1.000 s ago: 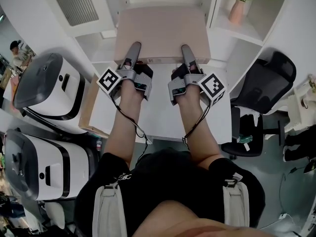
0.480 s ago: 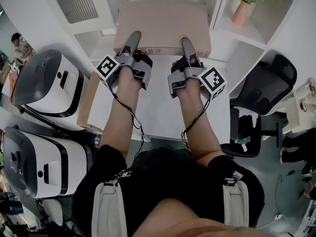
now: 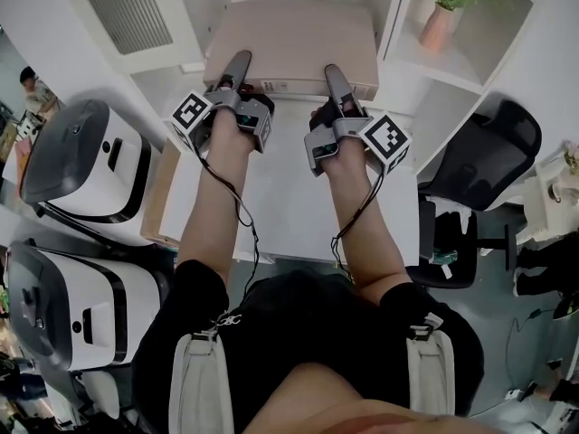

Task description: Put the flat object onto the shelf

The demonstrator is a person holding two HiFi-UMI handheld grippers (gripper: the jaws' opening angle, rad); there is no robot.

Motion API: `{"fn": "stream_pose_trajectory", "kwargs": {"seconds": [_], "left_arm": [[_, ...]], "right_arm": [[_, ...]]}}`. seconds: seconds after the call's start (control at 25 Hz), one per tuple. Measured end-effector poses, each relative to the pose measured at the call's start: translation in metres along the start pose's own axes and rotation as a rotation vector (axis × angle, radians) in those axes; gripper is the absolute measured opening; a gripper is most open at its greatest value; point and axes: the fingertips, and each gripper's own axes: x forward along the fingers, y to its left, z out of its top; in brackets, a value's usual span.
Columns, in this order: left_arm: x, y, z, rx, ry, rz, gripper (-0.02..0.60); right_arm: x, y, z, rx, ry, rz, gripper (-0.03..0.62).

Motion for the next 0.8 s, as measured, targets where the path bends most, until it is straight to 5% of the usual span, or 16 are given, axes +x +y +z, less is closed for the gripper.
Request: {"fn": "stream_pose_trajectory", "kwargs": {"seconds": [0.44, 0.8], "left_arm": [[0.029, 0.0, 0.004, -0.037, 0.011, 0.023, 0.294], [0.036, -0.016, -0.014, 0.19, 0.106, -0.19, 0.347]], "right_arm": [[0.013, 0.006, 0.009, -0.094, 0.052, 0.082, 0.284], [0.024, -0.004, 0.031, 0.013, -0.033, -0.004, 0.284]]}}
